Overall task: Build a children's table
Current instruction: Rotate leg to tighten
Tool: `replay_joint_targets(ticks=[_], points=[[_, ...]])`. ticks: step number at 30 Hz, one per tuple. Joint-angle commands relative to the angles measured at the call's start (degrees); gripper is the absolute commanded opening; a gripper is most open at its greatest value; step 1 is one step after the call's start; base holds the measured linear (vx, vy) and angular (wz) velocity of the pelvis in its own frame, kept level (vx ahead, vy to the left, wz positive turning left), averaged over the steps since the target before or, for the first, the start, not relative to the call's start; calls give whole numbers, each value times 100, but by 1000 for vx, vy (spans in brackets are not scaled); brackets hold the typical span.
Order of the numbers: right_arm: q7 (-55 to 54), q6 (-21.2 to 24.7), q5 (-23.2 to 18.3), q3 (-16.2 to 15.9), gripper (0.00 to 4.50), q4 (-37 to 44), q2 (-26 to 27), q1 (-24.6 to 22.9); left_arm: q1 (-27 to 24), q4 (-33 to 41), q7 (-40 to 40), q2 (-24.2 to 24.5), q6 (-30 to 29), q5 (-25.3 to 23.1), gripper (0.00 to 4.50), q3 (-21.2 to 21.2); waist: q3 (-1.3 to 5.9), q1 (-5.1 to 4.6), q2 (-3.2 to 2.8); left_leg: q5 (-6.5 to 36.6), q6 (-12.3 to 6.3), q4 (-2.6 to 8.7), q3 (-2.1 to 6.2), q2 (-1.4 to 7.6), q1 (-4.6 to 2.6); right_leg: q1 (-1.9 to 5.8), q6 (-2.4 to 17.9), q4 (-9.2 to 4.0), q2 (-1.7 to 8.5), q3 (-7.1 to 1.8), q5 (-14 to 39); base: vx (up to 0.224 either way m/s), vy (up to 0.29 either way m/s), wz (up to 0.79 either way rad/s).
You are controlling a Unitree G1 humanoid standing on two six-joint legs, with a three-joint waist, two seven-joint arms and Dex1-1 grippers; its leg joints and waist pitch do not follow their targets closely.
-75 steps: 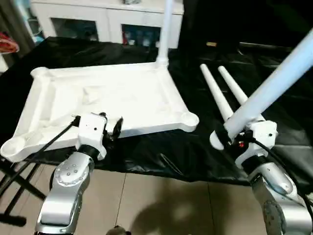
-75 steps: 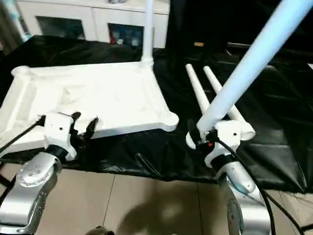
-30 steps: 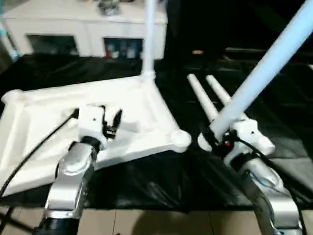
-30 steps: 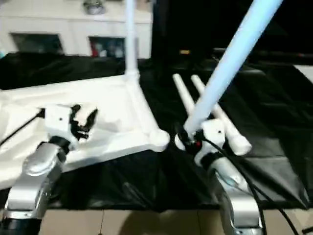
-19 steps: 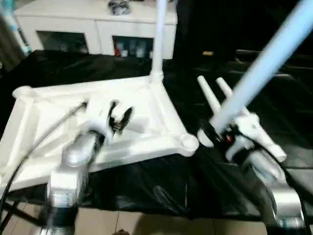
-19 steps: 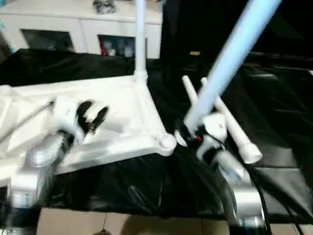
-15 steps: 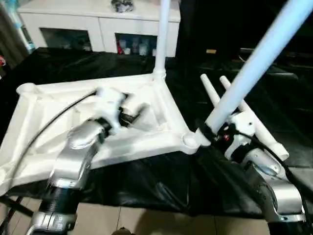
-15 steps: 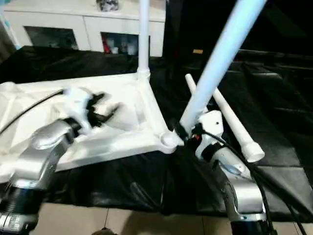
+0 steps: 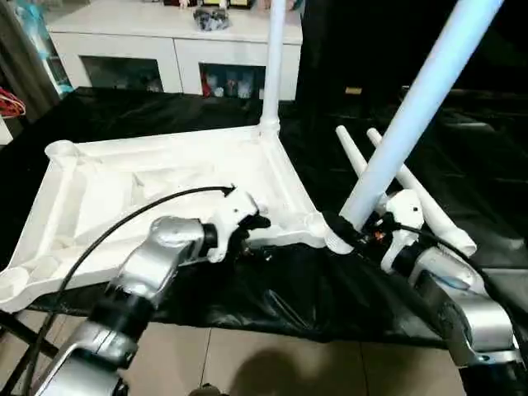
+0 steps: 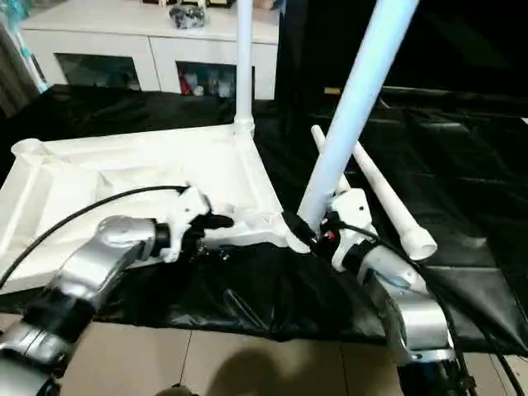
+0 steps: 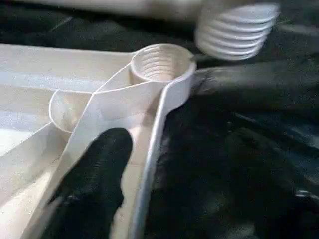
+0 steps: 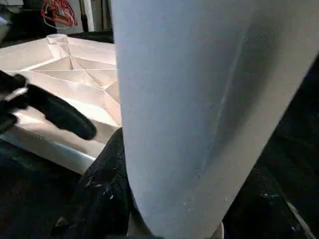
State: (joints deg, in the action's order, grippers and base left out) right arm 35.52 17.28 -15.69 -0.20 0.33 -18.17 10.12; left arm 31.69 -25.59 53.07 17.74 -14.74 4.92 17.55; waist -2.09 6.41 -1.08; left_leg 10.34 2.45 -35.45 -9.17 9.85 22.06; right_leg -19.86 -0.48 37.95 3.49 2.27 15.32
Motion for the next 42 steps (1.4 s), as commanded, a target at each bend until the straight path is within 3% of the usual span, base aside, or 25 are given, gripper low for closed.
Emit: replay_joint_targets(ticks=[1,2,5,7,9,15,35,38,42], points=[[53,-23,-68,126,190,24,-22,70,271,-334,-96,-50,244,-154,328,46,297,8,10,1177,78,505,136,329,-125,114,1155,-547,519,-267,145,0,0,0],[60,-36,-62,126,190,20,-25,69,333,-437,-90,-71,306,-174,294,48,292,8,19,1146,52,502,132,318,-115,115,1161,-554,515,-268,85,0,0,0],[84,-108,-44,127,190,-2,-45,59,547,-785,58,-108,368,-230,286,114,330,23,16,819,-59,472,130,317,-103,138,1232,-491,513,-253,-527,0,0,0],[91,-124,-48,129,190,-14,-56,61,601,-889,122,-109,369,-242,253,147,348,31,-31,662,-162,453,127,316,-99,147,1308,-467,525,-242,-840,0,0,0],[97,-148,-54,130,190,-41,-83,71,666,-1040,202,-121,415,-254,246,180,346,20,-6,606,-220,453,117,309,-97,158,1331,-476,509,-239,-970,0,0,0],[92,-187,-53,158,190,-101,-120,113,874,-1592,483,-236,630,-233,203,104,359,33,-14,459,-340,448,111,325,-103,174,1446,-463,524,-225,-1271,0,0,0],[153,-304,-39,89,190,-404,-44,409,1101,-2168,773,-107,597,-478,37,179,304,12,-29,819,-239,508,103,355,-120,163,1525,-532,554,-244,-628,0,0,0],[230,-275,-95,80,190,-478,-28,484,1060,-2140,905,-118,638,-417,6,142,308,18,-32,720,-269,504,103,363,-119,156,1528,-515,548,-246,-778,0,0,0],[494,18,-289,14,190,-646,-23,708,904,-1955,1175,-84,774,-372,0,125,317,15,-44,629,-339,492,99,351,-111,166,1557,-502,548,-241,-996,0,0,0]])
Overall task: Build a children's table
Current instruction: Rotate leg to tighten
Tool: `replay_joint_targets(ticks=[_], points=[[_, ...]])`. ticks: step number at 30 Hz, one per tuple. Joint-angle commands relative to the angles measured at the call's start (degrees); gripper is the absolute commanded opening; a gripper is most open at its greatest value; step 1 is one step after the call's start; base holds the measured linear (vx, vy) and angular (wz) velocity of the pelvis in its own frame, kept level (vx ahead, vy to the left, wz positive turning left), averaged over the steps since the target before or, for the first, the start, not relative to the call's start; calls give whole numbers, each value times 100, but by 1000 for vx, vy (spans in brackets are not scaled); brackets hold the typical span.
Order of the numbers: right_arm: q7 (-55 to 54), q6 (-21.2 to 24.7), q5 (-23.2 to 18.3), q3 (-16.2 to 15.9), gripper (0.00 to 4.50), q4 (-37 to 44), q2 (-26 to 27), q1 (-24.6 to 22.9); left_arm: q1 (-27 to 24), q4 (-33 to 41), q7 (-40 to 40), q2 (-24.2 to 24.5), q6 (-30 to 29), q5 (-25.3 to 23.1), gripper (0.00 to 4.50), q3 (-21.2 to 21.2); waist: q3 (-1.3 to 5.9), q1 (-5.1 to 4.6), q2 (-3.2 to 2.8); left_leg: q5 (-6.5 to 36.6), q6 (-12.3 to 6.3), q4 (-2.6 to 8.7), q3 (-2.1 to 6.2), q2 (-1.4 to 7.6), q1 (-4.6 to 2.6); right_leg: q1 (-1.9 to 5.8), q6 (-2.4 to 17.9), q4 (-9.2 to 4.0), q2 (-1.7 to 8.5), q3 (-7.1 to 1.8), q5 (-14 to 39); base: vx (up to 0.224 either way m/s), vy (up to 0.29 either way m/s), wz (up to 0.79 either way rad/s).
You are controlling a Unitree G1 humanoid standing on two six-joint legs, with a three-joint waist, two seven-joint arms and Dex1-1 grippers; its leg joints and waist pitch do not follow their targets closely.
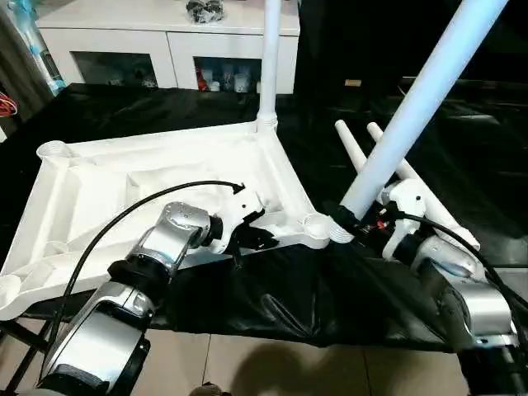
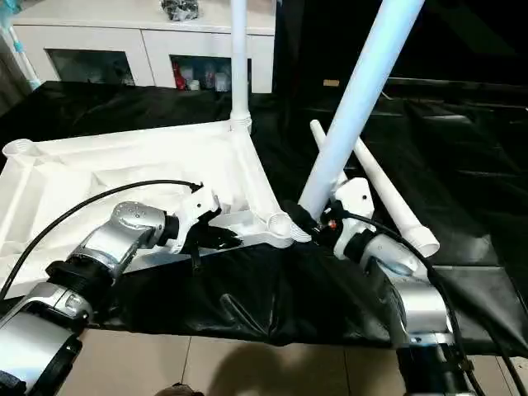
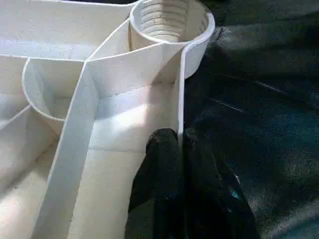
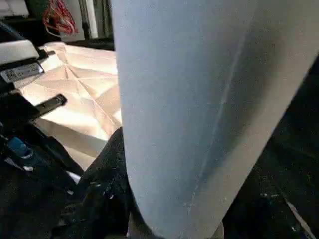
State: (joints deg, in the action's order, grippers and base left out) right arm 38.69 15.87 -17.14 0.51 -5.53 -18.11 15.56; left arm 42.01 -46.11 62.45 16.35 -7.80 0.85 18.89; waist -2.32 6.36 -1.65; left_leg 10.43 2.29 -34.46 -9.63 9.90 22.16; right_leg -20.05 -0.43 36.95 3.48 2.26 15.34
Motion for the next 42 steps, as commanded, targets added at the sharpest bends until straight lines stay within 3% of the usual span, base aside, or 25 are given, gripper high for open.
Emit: replay_joint_targets(ticks=[1,6,11,17,23,31,42], points=[[275,244,-160,-110,190,-123,-51,225,-195,193,342,82,124,53,0,15,344,13,23,618,-340,395,151,349,-113,199,1567,-395,555,-235,-1009,0,0,0],[445,229,-21,-257,190,-641,-25,563,-461,642,612,170,161,132,0,90,340,7,6,560,-341,394,133,366,-116,173,1615,-392,555,-232,-933,0,0,0],[615,342,23,-412,190,-901,-2,721,-603,847,581,204,157,102,0,88,324,20,30,574,-328,408,121,370,-112,160,1545,-402,550,-231,-725,0,0,0],[990,597,23,-691,190,-959,-82,724,-793,1100,436,259,129,-13,0,48,316,25,32,597,-344,412,116,375,-113,151,1483,-419,553,-237,-582,0,0,0],[1061,658,82,-789,190,-955,-146,683,-818,1143,393,274,110,-1,0,18,302,7,22,759,-213,440,116,374,-126,135,1453,-447,547,-248,-315,0,0,0],[989,471,202,-756,190,-1398,-35,884,-943,1489,711,337,27,125,0,48,309,-30,-14,740,-178,437,112,359,-120,135,1508,-443,538,-246,-473,0,0,0],[1180,460,353,-986,189,-1931,49,1221,-940,1561,824,405,-24,102,0,52,307,-78,9,700,-250,445,111,370,-119,143,1603,-430,541,-236,-563,0,0,0]])
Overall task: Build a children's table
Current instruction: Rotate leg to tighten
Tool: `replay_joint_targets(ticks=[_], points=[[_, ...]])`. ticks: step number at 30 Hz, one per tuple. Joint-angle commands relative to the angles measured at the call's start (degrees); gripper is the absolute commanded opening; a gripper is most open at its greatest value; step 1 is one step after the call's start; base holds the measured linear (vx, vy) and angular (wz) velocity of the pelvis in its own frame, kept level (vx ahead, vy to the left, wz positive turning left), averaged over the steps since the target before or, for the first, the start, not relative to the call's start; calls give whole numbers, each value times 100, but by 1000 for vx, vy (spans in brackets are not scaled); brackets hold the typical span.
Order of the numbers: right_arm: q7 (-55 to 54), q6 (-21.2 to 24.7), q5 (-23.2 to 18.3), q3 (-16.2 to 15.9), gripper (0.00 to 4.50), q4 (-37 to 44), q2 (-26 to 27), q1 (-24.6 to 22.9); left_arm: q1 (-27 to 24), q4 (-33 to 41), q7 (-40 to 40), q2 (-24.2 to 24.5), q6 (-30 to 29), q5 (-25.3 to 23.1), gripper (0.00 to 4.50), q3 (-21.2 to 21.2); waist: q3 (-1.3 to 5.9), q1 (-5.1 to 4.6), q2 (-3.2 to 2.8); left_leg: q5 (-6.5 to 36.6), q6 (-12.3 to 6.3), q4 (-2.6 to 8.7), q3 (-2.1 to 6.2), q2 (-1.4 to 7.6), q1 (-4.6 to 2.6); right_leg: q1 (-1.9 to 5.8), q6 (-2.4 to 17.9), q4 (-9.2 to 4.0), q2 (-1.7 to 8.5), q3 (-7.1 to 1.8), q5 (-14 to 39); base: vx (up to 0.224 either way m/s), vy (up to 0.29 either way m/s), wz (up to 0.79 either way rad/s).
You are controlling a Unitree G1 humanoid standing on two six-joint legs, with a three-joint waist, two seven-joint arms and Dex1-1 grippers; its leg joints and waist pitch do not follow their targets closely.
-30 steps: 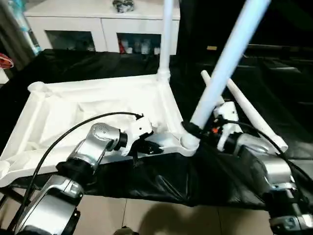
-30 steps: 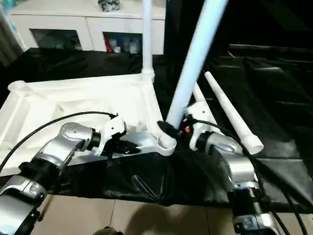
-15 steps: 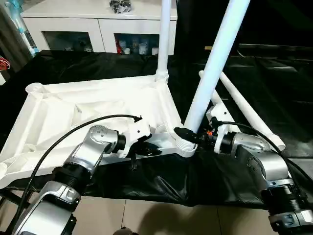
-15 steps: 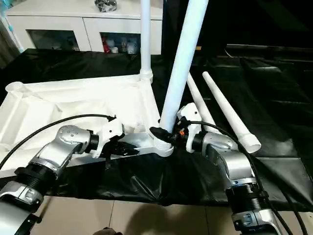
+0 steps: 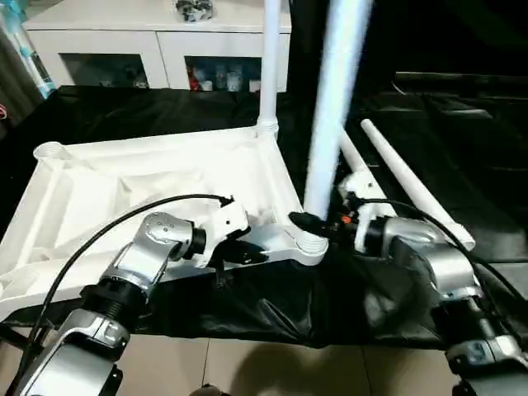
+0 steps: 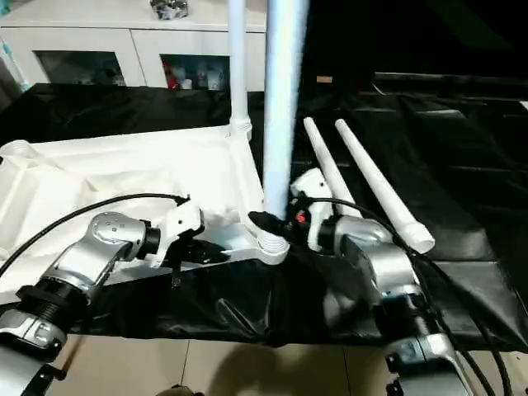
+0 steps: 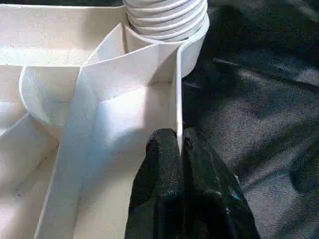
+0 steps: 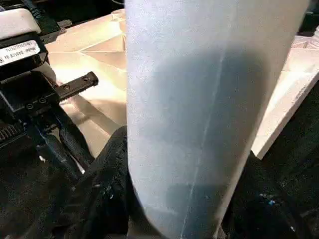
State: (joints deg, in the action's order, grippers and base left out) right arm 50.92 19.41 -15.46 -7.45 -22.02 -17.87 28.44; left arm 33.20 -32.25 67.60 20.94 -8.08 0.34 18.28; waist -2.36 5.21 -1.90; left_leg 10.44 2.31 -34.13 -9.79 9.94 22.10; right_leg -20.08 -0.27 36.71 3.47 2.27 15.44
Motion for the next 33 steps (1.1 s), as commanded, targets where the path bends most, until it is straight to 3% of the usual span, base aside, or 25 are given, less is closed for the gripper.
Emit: replay_joint_targets(ticks=[1,9,10,13,15,20,24,28,33], points=[[-43,87,173,-168,189,-323,51,-47,-57,180,308,-50,-7,146,0,108,306,33,34,693,-262,414,127,364,-108,143,1593,-405,538,-235,-597,0,0,0],[-99,73,-113,160,189,-295,138,-189,-75,198,56,-71,-62,127,0,-13,309,40,34,679,-272,412,124,365,-111,144,1582,-406,544,-240,-627,0,0,0],[-227,8,-294,464,189,-233,184,-384,-86,190,-60,-111,-76,153,0,-92,304,48,36,698,-284,419,123,377,-115,139,1571,-415,553,-247,-615,0,0,0],[-367,-50,-451,732,189,-181,256,-568,-79,168,-123,-141,-70,164,0,-134,307,62,43,715,-301,421,123,376,-116,143,1565,-423,560,-247,-586,0,0,0],[-410,-97,-500,818,189,-165,286,-643,-75,163,-142,-153,-73,167,0,-143,309,72,2,741,-289,424,128,379,-121,130,1567,-424,560,-244,-511,0,0,0],[-531,-405,-646,1042,189,-48,464,-1067,-21,101,-252,-223,-70,166,0,-182,315,96,0,746,-270,426,123,382,-127,129,1508,-436,560,-250,-586,0,0,0],[-659,-708,-615,1100,189,67,562,-1344,43,8,-386,-260,-29,150,0,-239,310,119,-25,742,-297,434,131,380,-117,128,1456,-446,559,-245,-576,0,0,0],[-901,-1088,-281,935,189,235,556,-1628,115,-111,-499,-285,10,125,0,-284,299,127,-37,886,-214,458,133,383,-128,119,1394,-473,556,-249,-309,0,0,0],[-1130,-1151,-38,820,189,471,544,-1762,136,-152,-529,-303,24,120,0,-301,288,125,-27,914,-199,475,137,379,-122,116,1304,-492,554,-255,-187,0,0,0]])
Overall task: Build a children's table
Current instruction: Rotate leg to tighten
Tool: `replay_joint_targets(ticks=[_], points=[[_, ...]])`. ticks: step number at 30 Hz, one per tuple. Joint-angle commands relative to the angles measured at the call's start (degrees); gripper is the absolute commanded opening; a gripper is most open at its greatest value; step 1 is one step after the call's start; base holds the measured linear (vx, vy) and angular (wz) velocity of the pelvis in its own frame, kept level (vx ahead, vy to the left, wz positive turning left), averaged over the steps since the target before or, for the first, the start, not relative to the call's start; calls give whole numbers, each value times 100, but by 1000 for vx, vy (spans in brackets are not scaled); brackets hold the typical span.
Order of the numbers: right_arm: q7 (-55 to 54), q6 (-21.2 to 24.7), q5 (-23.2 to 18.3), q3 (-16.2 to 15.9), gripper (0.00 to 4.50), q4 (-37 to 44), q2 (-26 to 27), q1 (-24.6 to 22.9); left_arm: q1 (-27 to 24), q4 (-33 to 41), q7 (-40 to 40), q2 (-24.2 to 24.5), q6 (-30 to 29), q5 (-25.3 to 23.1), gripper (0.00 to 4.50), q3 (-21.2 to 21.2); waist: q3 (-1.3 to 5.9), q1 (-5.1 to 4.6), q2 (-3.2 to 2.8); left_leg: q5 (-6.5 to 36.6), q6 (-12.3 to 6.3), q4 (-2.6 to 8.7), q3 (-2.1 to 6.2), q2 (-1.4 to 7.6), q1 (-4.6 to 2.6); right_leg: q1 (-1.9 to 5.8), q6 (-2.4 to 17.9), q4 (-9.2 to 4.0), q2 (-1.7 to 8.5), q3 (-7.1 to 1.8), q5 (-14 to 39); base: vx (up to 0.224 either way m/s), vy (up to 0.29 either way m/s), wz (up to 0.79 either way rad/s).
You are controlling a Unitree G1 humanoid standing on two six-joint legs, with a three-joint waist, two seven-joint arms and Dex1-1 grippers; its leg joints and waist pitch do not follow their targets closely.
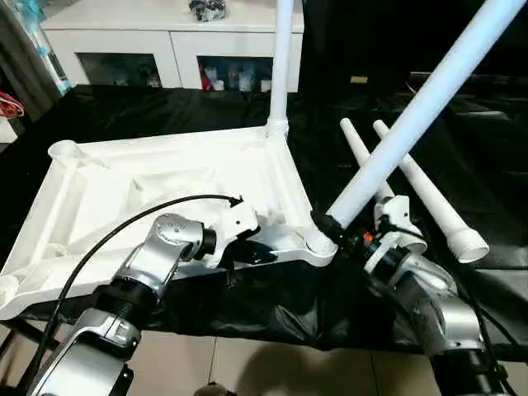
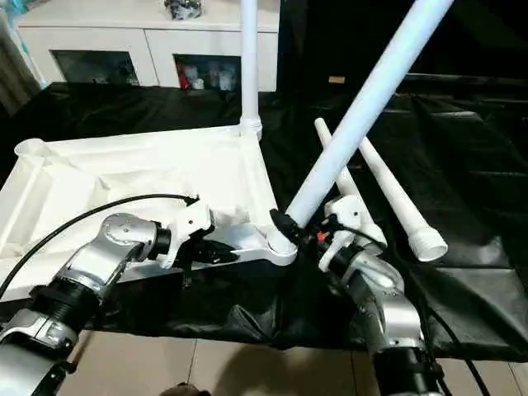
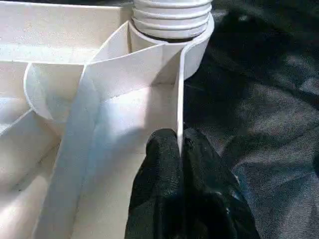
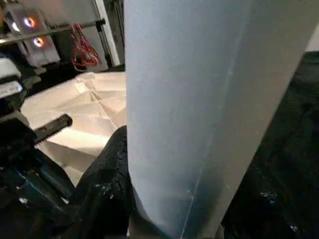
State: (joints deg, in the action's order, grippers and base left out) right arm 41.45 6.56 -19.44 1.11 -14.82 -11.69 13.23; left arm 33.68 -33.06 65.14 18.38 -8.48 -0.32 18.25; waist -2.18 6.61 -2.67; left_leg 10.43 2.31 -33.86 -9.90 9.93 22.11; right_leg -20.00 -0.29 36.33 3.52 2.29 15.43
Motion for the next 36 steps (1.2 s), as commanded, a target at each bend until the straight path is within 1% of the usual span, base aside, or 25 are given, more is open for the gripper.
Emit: replay_joint_targets(ticks=[1,2,3,6,10,11,12,13,15,16,18,19,20,22,23,28,29,30,31,33,34,35,36], points=[[-232,121,372,-25,189,-220,-59,-250,90,-74,-292,-52,65,182,0,-301,270,-14,47,960,-196,449,145,381,-123,105,1292,-466,558,-264,-100,0,0,0],[-252,102,399,-36,189,-201,-66,-241,89,-73,-308,-61,60,181,0,-308,270,-13,55,957,-195,451,145,384,-126,101,1286,-469,556,-262,-88,0,0,0],[-263,78,412,-57,189,-192,-78,-233,87,-73,-315,-66,59,177,0,-311,274,-12,47,941,-193,450,148,385,-124,103,1284,-463,557,-262,-101,0,0,0],[-208,71,448,-138,189,-191,-131,-197,78,-61,-288,-64,57,177,0,-300,266,-23,50,963,-211,456,146,381,-118,98,1281,-467,551,-262,-107,0,0,0],[155,178,543,-472,189,-212,-346,-81,60,-27,-166,-31,89,174,0,-259,267,-28,57,931,-228,446,144,374,-110,112,1268,-469,543,-258,-110,0,0,0],[280,230,577,-559,189,-251,-408,-40,53,-13,-142,-19,92,174,0,-253,263,-31,81,910,-241,444,138,375,-109,113,1259,-473,541,-261,-124,0,0,0],[340,250,592,-598,189,-270,-435,-21,52,-9,-127,-13,92,175,0,-248,260,-30,73,896,-244,441,141,369,-103,112,1262,-468,540,-258,-112,0,0,0],[529,295,649,-724,189,-332,-523,40,48,7,-74,11,96,173,0,-227,268,-28,83,880,-269,433,137,370,-105,118,1270,-470,555,-260,-73,0,0,0],[721,306,714,-849,189,-453,-608,126,47,17,-19,40,106,163,0,-201,271,-31,81,809,-300,423,134,368,-100,118,1284,-463,545,-258,-156,0,0,0],[801,302,731,-890,189,-502,-639,157,47,26,2,48,106,163,0,-192,272,-36,129,734,-341,419,126,369,-99,123,1298,-459,541,-256,-272,0,0,0],[934,276,754,-969,189,-608,-698,223,52,37,43,64,106,159,0,-175,276,-27,107,685,-382,410,129,363,-97,124,1313,-446,544,-253,-329,0,0,0],[1026,246,762,-1019,189,-697,-730,276,60,35,74,79,115,154,0,-161,278,-29,117,655,-424,402,125,363,-96,125,1338,-445,544,-247,-344,0,0,0],[1097,230,765,-1051,189,-755,-756,314,67,38,99,89,116,151,0,-151,273,-35,139,662,-435,402,120,364,-93,124,1341,-450,542,-246,-321,0,0,0],[1230,190,777,-1102,189,-831,-784,368,89,26,155,113,134,143,0,-131,269,-35,124,720,-420,415,127,377,-103,114,1363,-453,543,-244,-207,0,0,0],[1310,153,774,-1119,189,-869,-790,391,100,25,208,128,144,142,0,-116,272,-35,131,736,-412,415,126,378,-106,118,1370,-455,542,-243,-192,0,0,0],[1857,76,687,-1249,189,-1035,-837,460,120,66,591,241,221,164,0,-12,287,-36,140,653,-461,400,125,383,-108,126,1446,-421,535,-237,-481,0,0,0],[2046,39,713,-1338,189,-1123,-883,503,135,69,744,302,249,153,0,41,288,-37,140,639,-469,399,126,380,-103,130,1454,-415,532,-234,-520,0,0,0],[2094,34,719,-1359,189,-1147,-896,517,140,72,783,318,257,150,0,56,295,-32,151,638,-485,394,123,378,-104,134,1466,-415,537,-229,-544,0,0,0],[2222,2,746,-1412,189,-1233,-930,570,154,79,886,361,269,137,0,96,292,-32,145,646,-487,401,123,393,-113,123,1485,-405,531,-226,-585,0,0,0],[2355,-67,830,-1476,189,-1403,-962,698,185,80,1010,424,288,115,0,137,296,-34,145,667,-479,398,122,398,-121,121,1548,-397,533,-222,-648,0,0,0],[2404,-106,891,-1498,189,-1511,-968,796,210,75,1063,451,296,100,0,150,295,-39,172,691,-473,402,121,392,-117,127,1580,-391,532,-218,-617,0,0,0],[2429,-128,924,-1506,189,-1572,-970,851,223,73,1087,462,299,92,0,155,288,-38,160,714,-465,408,121,394,-118,121,1586,-401,535,-218,-564,0,0,0],[2456,-139,941,-1509,189,-1608,-972,890,235,70,1098,467,302,84,0,158,289,-47,171,744,-441,410,117,396,-124,121,1609,-402,535,-220,-532,0,0,0]])
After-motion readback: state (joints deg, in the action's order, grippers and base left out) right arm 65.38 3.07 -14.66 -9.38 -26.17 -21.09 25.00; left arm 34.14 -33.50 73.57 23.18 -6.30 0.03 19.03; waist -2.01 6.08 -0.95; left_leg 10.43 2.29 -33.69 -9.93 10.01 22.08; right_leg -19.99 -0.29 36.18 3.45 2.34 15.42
